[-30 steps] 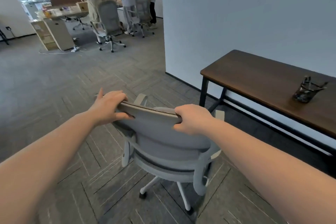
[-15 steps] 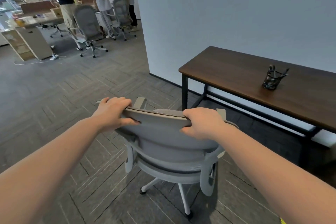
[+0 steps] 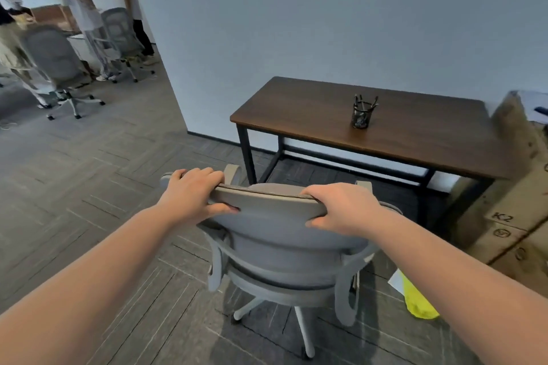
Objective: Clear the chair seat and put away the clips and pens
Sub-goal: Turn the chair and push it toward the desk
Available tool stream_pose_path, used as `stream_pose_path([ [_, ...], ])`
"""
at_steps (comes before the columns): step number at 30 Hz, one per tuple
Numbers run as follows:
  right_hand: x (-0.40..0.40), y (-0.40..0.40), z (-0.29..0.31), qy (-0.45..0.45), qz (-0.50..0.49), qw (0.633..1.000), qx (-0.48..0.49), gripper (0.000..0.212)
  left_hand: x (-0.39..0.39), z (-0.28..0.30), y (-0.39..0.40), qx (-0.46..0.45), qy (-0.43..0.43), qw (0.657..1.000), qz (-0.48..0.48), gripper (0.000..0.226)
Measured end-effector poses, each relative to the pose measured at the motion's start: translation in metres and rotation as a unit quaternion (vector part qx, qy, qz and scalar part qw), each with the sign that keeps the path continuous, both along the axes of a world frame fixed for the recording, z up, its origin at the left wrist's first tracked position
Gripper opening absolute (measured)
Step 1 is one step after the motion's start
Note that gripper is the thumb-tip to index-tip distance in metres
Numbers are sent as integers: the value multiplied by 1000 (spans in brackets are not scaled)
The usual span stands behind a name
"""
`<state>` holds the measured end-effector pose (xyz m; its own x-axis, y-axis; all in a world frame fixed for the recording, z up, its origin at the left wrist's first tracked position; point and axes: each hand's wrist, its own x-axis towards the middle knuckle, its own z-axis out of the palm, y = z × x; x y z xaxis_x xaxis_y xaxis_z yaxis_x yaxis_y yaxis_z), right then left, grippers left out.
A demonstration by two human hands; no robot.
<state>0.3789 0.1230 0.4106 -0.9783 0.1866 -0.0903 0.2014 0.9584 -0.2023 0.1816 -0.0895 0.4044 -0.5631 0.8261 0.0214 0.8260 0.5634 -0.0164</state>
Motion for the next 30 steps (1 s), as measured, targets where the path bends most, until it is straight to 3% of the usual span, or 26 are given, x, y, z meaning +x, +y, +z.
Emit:
stream_pose_path([
  [2,13,5,1,3,-35,999,4,37,5,-2,13,15,6,1000,-22,88],
  [6,36,10,-1,22,-109,994,14,33,19,-3,37,22,8,998,-52,57],
  [11,55,22,-5,16,-185,982,21,27,28,-8,64,23,-5,996,-82,58],
  [19,65,52,-3,21,-194,979,67,42,25,-4,109,38,-22,991,-125,60],
  [30,72,119,-1,23,-220,973,65,33,30,-1,184,45,-39,988,-143,58],
])
